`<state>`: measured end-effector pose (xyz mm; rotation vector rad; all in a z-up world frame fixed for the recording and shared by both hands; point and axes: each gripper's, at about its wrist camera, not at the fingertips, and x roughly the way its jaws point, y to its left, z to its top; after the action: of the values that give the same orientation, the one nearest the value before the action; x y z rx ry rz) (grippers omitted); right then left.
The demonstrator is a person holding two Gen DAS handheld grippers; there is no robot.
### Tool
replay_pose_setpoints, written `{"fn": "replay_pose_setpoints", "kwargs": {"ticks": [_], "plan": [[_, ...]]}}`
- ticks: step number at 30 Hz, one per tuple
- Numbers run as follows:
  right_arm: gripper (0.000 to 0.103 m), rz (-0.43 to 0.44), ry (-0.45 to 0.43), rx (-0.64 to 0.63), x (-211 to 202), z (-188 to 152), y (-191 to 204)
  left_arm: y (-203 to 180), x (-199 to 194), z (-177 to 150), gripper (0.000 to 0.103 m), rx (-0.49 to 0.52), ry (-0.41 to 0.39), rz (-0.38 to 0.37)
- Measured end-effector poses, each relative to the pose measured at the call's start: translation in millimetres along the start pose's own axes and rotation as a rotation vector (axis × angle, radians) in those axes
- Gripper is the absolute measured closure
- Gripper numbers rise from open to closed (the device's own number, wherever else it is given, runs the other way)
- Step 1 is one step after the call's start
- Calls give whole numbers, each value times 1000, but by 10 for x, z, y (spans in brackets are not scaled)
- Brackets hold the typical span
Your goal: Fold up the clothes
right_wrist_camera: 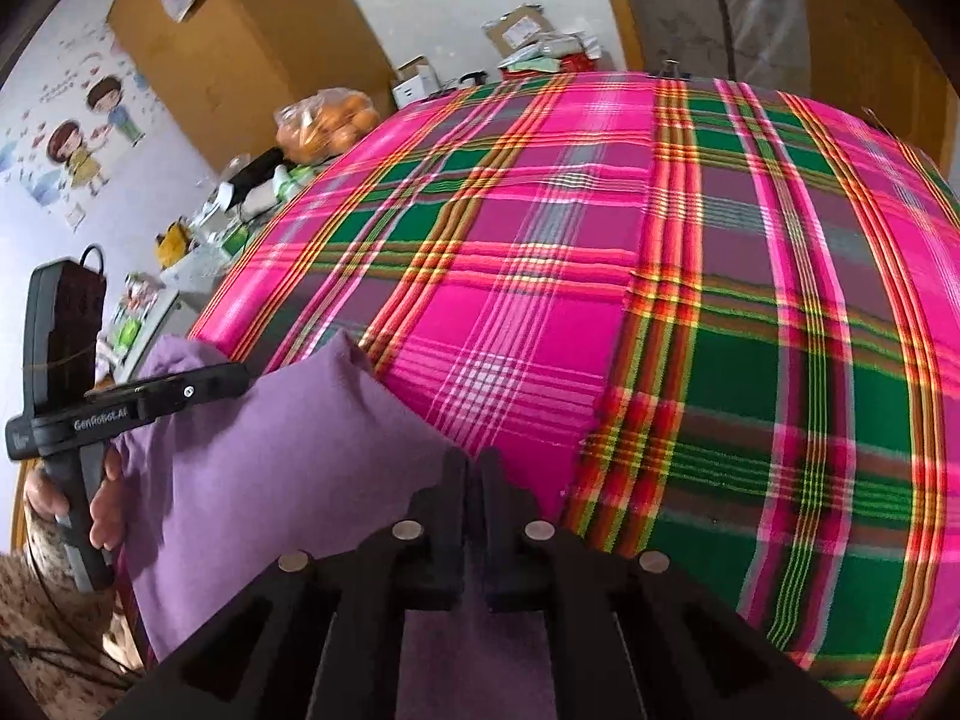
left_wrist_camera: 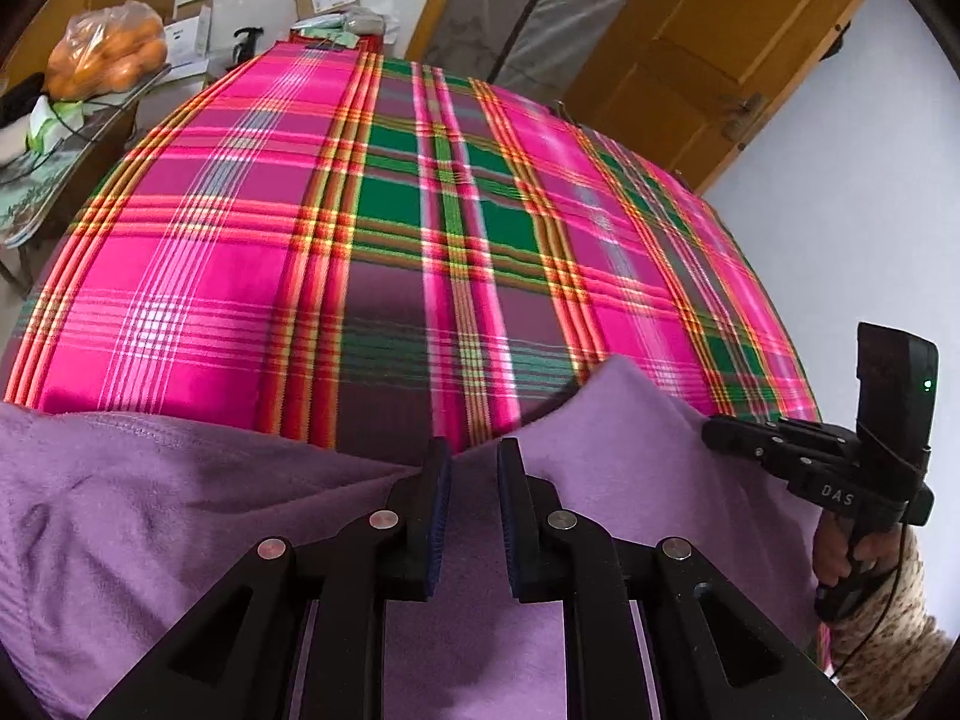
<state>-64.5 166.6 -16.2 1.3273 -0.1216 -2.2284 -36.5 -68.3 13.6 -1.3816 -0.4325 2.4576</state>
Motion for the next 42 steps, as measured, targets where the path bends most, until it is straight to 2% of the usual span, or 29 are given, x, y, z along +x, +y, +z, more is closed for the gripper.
{"fn": "replay_pose_setpoints", "kwargs": {"ticks": [1,3,5,10,13,18,22,24,26,27,28,33,36,42], "plan": [[98,-9,1,4,0,4,8,16,-10,3,87,-3,-2,4],[90,-32,-9,10,-25,-3,18,59,-69,14,87,-7,-14,26],[89,-51,-43,20,-88,-29,44,164,-202,27,87,-30,-49,45],[86,-107,-145,24,-322,-98,169,675,-679,25,87,-172,-147,121],[82,-97,-189,-5,-445,-163,343,969,-895,-51,87,-257,-173,162],[79,-49,-164,-86,-378,-344,720,1237,-1063,-233,87,-336,-187,211],[78,-12,-138,-120,-233,-517,968,1343,-1067,-234,87,-344,-164,214],[78,9,-128,-122,-182,-569,1046,1430,-1081,-240,87,-370,-158,187],[78,23,-124,-115,-157,-598,1092,1520,-1057,-218,82,-393,-144,141],[78,27,-124,-111,-153,-606,1104,1565,-1040,-203,70,-403,-135,117],[78,32,-124,-108,-152,-602,1104,1610,-1023,-188,65,-413,-127,92],[78,36,-108,-92,-94,-601,1118,1736,-896,-150,65,-471,-58,-66],[78,39,-101,-76,-40,-598,1132,1815,-839,-131,65,-534,-42,-136],[78,41,-88,-71,10,-607,1163,1866,-817,-163,68,-592,-22,-213]]}}
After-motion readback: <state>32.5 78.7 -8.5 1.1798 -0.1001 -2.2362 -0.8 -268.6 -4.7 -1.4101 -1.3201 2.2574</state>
